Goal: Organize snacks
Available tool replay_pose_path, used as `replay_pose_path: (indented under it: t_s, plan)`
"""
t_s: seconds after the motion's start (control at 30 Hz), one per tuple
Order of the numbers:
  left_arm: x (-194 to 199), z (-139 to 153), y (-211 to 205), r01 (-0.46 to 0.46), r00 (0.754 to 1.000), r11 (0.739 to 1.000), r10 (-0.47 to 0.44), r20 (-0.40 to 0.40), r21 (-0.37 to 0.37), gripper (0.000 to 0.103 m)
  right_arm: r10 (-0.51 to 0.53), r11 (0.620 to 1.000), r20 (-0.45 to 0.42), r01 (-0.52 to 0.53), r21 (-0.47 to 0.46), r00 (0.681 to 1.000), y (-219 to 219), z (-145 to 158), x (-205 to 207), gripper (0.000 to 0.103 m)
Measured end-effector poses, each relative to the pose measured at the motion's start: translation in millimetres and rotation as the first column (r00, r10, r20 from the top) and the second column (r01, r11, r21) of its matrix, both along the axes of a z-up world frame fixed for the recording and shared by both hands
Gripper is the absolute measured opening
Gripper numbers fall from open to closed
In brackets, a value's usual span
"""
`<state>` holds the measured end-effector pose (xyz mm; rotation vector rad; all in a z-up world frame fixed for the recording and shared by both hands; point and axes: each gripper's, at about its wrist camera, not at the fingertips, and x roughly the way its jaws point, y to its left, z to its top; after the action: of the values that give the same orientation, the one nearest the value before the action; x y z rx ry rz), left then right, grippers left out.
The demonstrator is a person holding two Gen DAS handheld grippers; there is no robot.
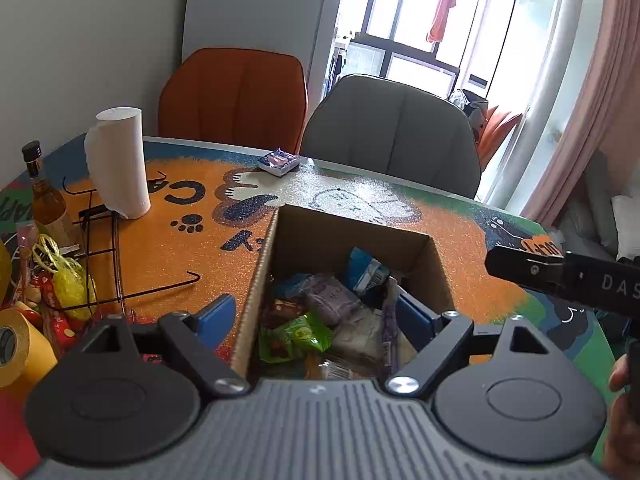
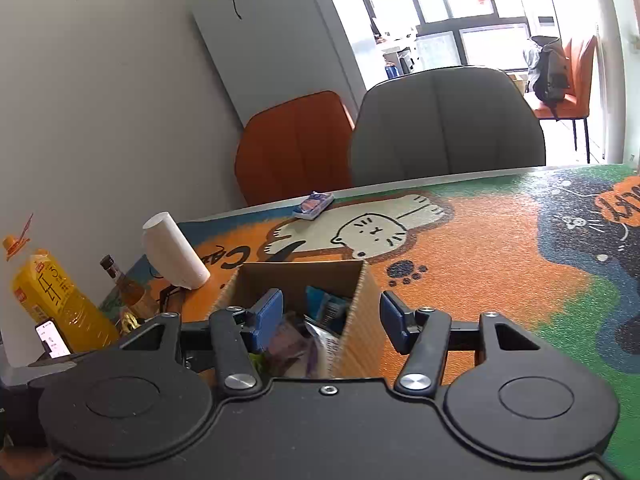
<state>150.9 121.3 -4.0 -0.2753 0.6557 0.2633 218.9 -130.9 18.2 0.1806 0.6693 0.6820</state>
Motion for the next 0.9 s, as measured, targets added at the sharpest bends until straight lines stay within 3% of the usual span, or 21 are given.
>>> replay_pose_path:
  t_s: [0.17,0.5,0.7,0.9]
  plan:
    - [-3.9,0.1,-9.6,0.005,1.0,1.0,-0.005,-0.004,-0.001,0.089,-0.018,1.0,0.002,0.018,-0.003,1.0,-17.1,-1.3,-3.6,0.067]
    - [-20.4,-2.0,-22.8,-0.031,1.0,1.0,0.031,-0.004,-0.005,0.103,-0.018,1.0,0.018,0.018,-0.004,1.0,-53.6,-0.2,-23.2,0.087]
    - [-34.4,6.6,-38.9,-0.009,1.0,1.0,0.008,0.018,0.011,0.103,-0.019,1.0,0.028,0.019,0.005,0.999,-72.4,3.3,-37.7,0.1]
    - [-50.9,10.5,-55.4,0.022,0.999,1.0,-0.022,0.039,0.021,0.103,-0.047,0.999,0.034,0.046,0.013,0.998,-92.4,6.5,-54.8,0.103]
